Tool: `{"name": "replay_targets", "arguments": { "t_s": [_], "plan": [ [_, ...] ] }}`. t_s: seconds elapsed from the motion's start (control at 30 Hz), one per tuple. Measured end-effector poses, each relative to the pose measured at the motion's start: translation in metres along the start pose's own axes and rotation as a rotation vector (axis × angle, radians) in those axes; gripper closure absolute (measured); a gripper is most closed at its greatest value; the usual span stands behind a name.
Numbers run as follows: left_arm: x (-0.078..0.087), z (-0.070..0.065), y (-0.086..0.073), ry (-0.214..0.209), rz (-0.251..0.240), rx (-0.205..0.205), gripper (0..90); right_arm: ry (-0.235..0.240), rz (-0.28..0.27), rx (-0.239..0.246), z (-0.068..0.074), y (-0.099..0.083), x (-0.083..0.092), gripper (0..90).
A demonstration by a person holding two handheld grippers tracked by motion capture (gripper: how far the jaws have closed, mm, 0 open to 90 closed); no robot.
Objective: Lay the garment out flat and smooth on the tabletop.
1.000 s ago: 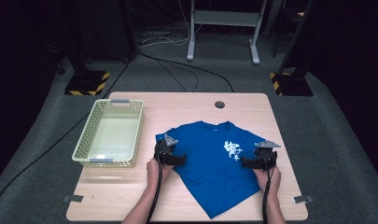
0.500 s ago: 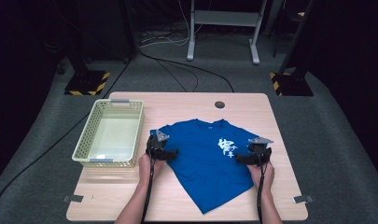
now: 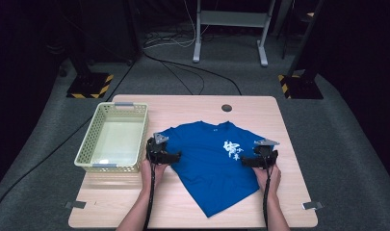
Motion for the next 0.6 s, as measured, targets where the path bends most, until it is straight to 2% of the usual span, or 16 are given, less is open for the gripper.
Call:
{"name": "replay_targets", "arguments": {
  "t_s": [0.07, 0.13, 0.17, 0.2, 0.23, 0.33, 0.4, 0.47, 0.5, 0.53, 0.6],
  "plan": [
    [0.005, -0.005, -0.001, -0.003, 0.005, -0.010, 8.6, 0.023, -0.008, 0.000, 0.001, -0.001, 0.002, 1.0],
    [0.008, -0.008, -0.001, -0.013, 0.000, -0.009, 8.4, 0.044, -0.048, -0.015, 0.000, -0.001, 0.008, 1.0],
    [0.014, -0.015, -0.003, -0.023, -0.006, -0.022, 8.4, 0.028, -0.056, -0.013, -0.002, -0.002, 0.012, 0.7],
    [0.017, -0.020, -0.005, -0.033, -0.009, -0.034, 8.4, 0.002, -0.062, 0.014, -0.001, -0.004, 0.018, 1.2],
    [0.020, -0.025, -0.007, -0.044, -0.013, -0.043, 8.4, 0.000, -0.077, 0.028, 0.001, -0.005, 0.025, 1.8],
    [0.021, -0.044, -0.018, -0.063, 0.012, -0.094, 8.4, 0.065, -0.076, 0.030, 0.020, -0.012, 0.042, 2.9],
    [0.017, -0.052, -0.028, -0.059, 0.045, -0.125, 8.4, 0.105, -0.052, 0.056, 0.038, -0.018, 0.048, 3.5],
    [0.010, -0.057, -0.036, -0.064, 0.065, -0.113, 9.1, 0.125, -0.025, 0.083, 0.056, -0.024, 0.048, 4.4],
    [0.010, -0.057, -0.036, -0.064, 0.065, -0.113, 9.1, 0.125, -0.025, 0.083, 0.056, -0.024, 0.048, 4.4],
    [0.006, -0.058, -0.040, -0.063, 0.078, -0.108, 9.1, 0.129, -0.017, 0.096, 0.063, -0.026, 0.048, 4.4],
    [0.005, -0.059, -0.041, -0.038, 0.070, -0.123, 9.0, 0.151, 0.002, 0.104, 0.076, -0.027, 0.049, 4.6]
  ]
}}
Point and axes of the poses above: each handheld gripper's, and its own axes: x roughly backward along the jaws, y roughly out of its top, z roughly to its left, the point moved 7 cm from there along -x, roughly forward along the jaws, and after that the axes turned 2 degrees about -y, right-handed, at the moved point
